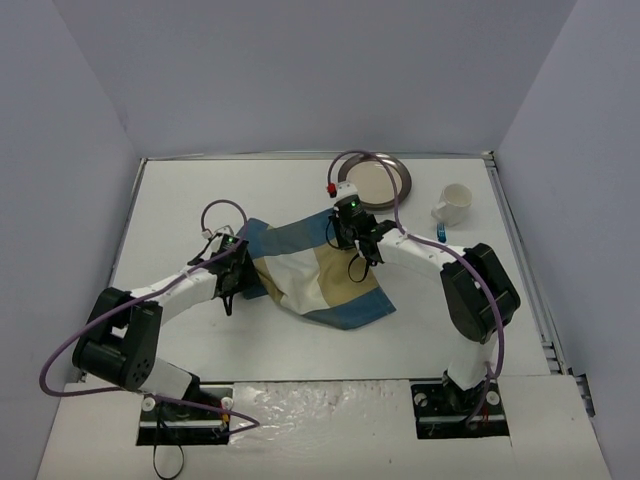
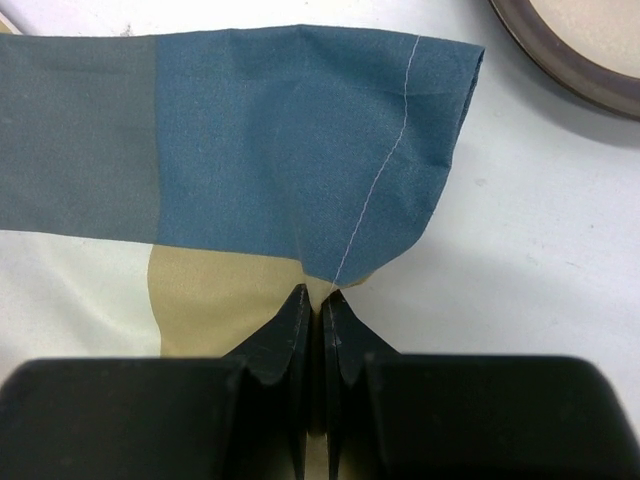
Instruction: Set the dinner table for one person
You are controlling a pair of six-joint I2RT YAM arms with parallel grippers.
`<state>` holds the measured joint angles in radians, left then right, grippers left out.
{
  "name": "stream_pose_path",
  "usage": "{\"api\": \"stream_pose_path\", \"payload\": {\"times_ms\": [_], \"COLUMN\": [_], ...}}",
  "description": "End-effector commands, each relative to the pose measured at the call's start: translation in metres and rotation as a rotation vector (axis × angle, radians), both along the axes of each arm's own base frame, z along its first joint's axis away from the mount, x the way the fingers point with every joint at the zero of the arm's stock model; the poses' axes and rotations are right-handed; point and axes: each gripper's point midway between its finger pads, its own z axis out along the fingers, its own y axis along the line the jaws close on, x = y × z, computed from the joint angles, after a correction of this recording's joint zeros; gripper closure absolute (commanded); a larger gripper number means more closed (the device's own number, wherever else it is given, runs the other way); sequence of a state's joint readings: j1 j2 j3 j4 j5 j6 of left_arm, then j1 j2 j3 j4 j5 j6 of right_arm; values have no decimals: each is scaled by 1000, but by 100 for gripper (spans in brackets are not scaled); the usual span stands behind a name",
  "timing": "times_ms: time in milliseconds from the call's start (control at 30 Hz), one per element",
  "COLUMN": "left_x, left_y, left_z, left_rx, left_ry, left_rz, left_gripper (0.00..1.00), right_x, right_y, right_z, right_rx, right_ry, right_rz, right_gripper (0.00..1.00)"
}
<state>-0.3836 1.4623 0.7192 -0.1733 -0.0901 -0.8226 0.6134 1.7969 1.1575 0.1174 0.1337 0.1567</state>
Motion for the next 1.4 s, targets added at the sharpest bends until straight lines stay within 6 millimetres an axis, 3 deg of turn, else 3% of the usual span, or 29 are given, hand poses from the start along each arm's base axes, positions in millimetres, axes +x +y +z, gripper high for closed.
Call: {"api": "stream_pose_path", "payload": {"times_ms": [0, 100, 300, 367, 533, 633, 700, 867, 1000, 1133, 1200, 1367], "left_x": [-24, -32, -42, -41, -29, -43, -53, -94, -122, -132, -134, -126], "left_y": [4, 6, 11, 11, 35, 50, 54, 65, 60, 43, 47, 61], "left_z": [-24, -34, -44, -40, 29, 69, 84, 93, 86, 86, 89, 100], "left_rx": [74, 99, 125, 132, 258, 298, 286, 251, 176, 74, 83, 148], "left_ry": [143, 200, 259, 262, 192, 163, 140, 169, 203, 210, 192, 139], "left_rz": [8, 20, 25, 12, -11, -14, -8, 5, -5, -19, -8, 21], "left_gripper": [58, 64, 99, 100, 100, 100, 100, 100, 100, 100, 80, 50], "right_x": [13, 13, 13, 15, 28, 36, 38, 36, 34, 35, 37, 37], "right_y": [0, -1, -7, -9, -24, -37, -41, -58, -83, -97, -95, -82], "right_z": [39, 43, 44, 46, 69, 78, 81, 69, 45, 24, 17, 6], "right_rx": [78, 94, 110, 117, 149, 162, 160, 138, 115, 100, 88, 110], "right_ry": [-101, -109, -109, -112, -151, -160, -163, -132, -91, -44, -30, 12], "right_rz": [-30, -31, -34, -37, -65, -95, -106, -187, -282, -318, -301, -244], "right_gripper": [100, 100, 100, 100, 100, 100, 100, 100, 100, 100, 100, 100]}}
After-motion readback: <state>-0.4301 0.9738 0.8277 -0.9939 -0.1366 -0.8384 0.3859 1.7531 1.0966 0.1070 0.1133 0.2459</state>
